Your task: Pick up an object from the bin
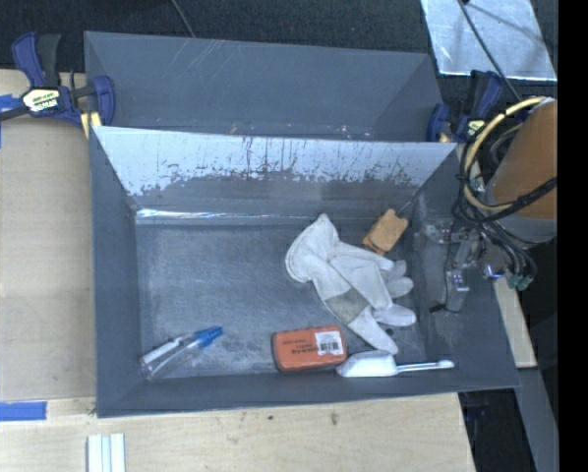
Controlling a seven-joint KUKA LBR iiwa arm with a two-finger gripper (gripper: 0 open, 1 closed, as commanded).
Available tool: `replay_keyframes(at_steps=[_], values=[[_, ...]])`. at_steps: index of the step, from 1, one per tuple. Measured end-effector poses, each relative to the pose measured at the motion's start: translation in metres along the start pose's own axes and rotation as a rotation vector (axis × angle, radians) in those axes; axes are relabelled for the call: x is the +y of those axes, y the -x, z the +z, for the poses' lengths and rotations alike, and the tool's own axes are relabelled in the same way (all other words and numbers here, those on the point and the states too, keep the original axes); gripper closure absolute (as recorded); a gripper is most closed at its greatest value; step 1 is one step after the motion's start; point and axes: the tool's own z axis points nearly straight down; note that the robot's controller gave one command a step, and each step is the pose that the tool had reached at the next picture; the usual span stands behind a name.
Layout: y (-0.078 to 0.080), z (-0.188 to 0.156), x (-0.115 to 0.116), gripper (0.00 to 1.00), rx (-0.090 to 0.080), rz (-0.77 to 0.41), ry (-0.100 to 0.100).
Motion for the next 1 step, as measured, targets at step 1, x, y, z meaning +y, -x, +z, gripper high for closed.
replay_keyframes(at_steps=[1], values=[[0.0019,-0.0048,0.0005,0.0,-0.008,-0.003,-0.002]])
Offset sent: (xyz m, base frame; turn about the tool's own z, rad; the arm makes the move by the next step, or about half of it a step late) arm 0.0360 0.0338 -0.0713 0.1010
